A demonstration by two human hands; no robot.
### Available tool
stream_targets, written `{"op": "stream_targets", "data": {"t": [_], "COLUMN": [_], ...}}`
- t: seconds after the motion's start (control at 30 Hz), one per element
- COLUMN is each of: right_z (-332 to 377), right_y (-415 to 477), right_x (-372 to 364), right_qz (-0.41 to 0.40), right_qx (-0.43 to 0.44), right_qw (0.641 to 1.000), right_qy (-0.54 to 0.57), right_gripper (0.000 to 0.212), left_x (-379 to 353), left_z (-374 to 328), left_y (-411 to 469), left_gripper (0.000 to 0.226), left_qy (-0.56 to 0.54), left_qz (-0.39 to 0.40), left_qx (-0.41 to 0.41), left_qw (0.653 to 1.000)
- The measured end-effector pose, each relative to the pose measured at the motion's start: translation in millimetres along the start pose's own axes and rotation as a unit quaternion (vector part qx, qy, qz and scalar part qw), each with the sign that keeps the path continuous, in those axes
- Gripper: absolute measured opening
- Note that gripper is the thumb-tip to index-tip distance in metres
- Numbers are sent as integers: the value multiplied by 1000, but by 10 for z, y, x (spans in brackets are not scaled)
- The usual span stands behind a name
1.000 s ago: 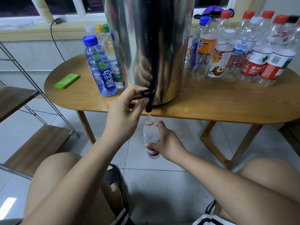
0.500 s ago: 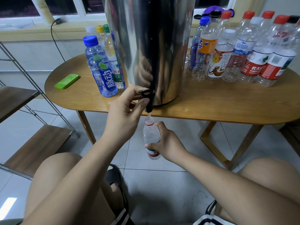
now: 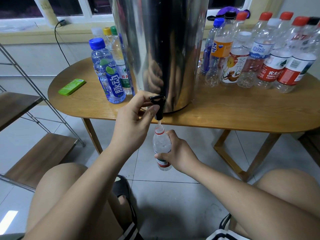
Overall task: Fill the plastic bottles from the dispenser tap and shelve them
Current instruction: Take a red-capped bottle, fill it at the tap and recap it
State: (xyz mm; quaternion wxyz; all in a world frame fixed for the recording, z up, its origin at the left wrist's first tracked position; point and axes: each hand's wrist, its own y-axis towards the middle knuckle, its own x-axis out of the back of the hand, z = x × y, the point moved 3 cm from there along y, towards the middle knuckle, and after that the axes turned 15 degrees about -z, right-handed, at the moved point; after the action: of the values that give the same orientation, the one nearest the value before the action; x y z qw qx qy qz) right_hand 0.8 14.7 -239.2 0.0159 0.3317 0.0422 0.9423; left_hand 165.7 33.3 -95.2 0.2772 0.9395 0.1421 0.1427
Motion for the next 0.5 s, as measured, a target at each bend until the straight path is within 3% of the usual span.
{"op": "stream_targets", "data": {"t": [0.5], "right_z": [5], "right_y": [-6], "right_x": [3], "right_qz": [3], "right_qx": [2], "right_qw": [1000], "right_qy": [3], "right_gripper": [72], "left_x": [-1], "left_z": [6], "left_y": [20], "left_gripper": [16], "left_qy": [9], "left_qz": [-1], "left_qx": [-4], "left_qw": [1000]}}
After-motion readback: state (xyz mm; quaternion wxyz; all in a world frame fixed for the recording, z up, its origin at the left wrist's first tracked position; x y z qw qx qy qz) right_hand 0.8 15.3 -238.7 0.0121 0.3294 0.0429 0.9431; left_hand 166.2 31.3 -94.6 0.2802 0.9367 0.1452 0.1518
